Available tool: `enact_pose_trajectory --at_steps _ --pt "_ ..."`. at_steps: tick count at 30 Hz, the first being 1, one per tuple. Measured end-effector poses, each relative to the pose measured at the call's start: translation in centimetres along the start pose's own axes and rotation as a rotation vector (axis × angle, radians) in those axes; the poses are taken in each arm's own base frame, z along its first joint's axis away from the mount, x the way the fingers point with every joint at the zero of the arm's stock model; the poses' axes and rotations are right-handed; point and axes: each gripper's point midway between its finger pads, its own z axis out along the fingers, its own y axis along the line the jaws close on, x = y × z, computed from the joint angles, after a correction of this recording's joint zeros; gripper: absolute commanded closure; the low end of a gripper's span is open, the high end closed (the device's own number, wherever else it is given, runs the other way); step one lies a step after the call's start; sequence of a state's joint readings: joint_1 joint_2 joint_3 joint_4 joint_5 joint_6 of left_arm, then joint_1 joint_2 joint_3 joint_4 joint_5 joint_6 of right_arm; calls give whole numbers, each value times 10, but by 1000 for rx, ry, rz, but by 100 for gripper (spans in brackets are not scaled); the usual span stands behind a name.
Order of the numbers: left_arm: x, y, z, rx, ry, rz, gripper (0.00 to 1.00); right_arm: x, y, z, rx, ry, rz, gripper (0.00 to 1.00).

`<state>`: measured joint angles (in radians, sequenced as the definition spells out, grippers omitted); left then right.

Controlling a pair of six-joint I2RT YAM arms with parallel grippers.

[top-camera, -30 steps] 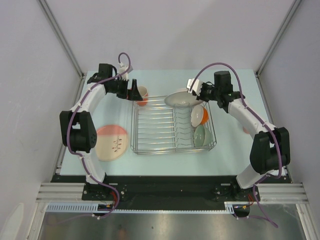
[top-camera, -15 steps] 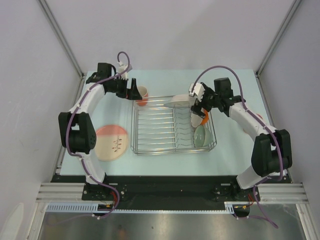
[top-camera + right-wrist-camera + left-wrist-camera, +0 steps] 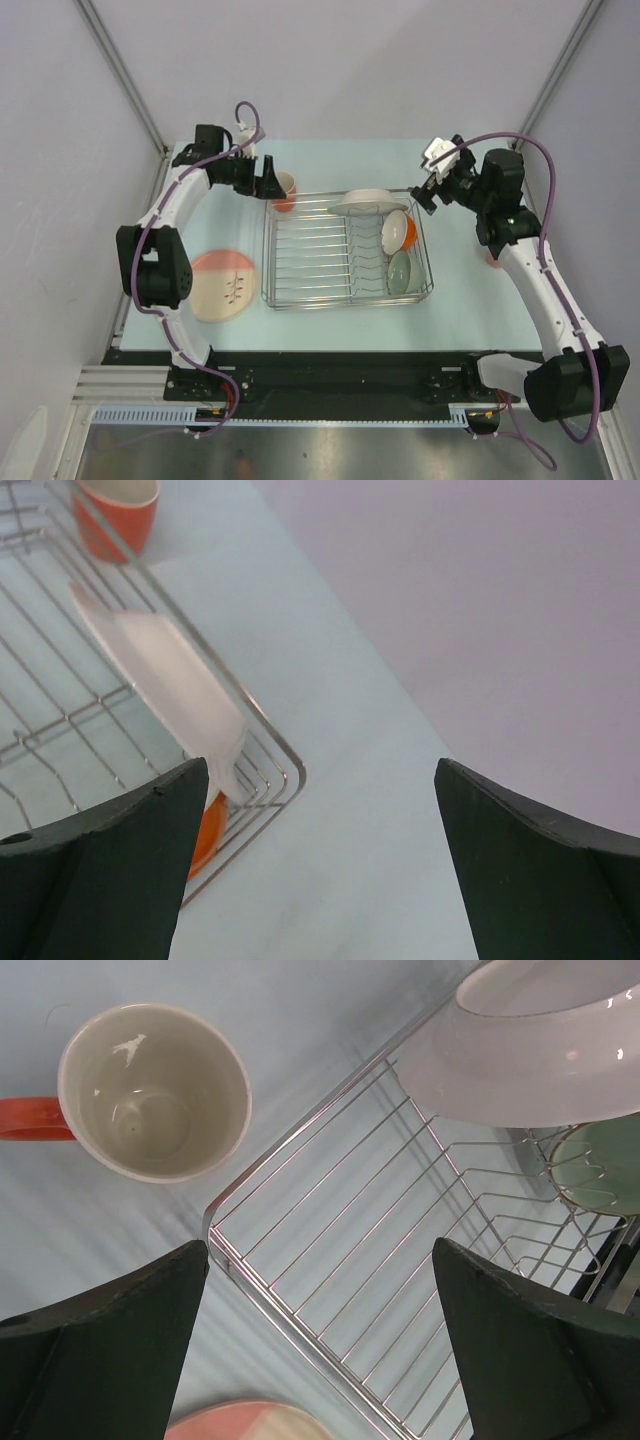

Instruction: Load the mixed dishes into the dish rack

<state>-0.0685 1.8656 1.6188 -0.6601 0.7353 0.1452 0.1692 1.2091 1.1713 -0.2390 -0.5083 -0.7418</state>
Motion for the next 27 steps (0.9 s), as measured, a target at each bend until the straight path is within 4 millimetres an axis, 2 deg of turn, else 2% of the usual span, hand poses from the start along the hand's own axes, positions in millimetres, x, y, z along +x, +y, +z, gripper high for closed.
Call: enact_pose_trajectory --at_steps 3,7,10,14,17,19,22,24,25,27 --pt "-2 -7 2 14 0 -3 0 0 -10 -4 80 -16 71 0" --pt "-7 -23 6 56 -4 -5 0 16 -18 1 153 7 185 0" --pt "-12 -35 8 87 -6 4 0 19 -23 3 190 12 228 0" --pt "-20 -44 2 92 -3 13 0 9 -31 5 237 -33 303 0" --pt "-36 -44 -16 63 -17 31 0 -7 -25 12 238 -83 371 1" --pt "-45 -37 -36 12 -47 56 0 -33 1 29 185 -118 392 0" --pt "-40 -19 -76 -92 -74 63 0 -78 58 66 54 -152 368 0" --pt "-25 -9 -102 -162 -77 61 0 -101 96 90 -27 -157 348 0" --pt "-10 -1 -117 -215 -69 54 0 -115 123 107 -90 -151 339 0" --pt "17 5 -133 -274 -47 47 0 -120 151 125 -152 -124 342 0"
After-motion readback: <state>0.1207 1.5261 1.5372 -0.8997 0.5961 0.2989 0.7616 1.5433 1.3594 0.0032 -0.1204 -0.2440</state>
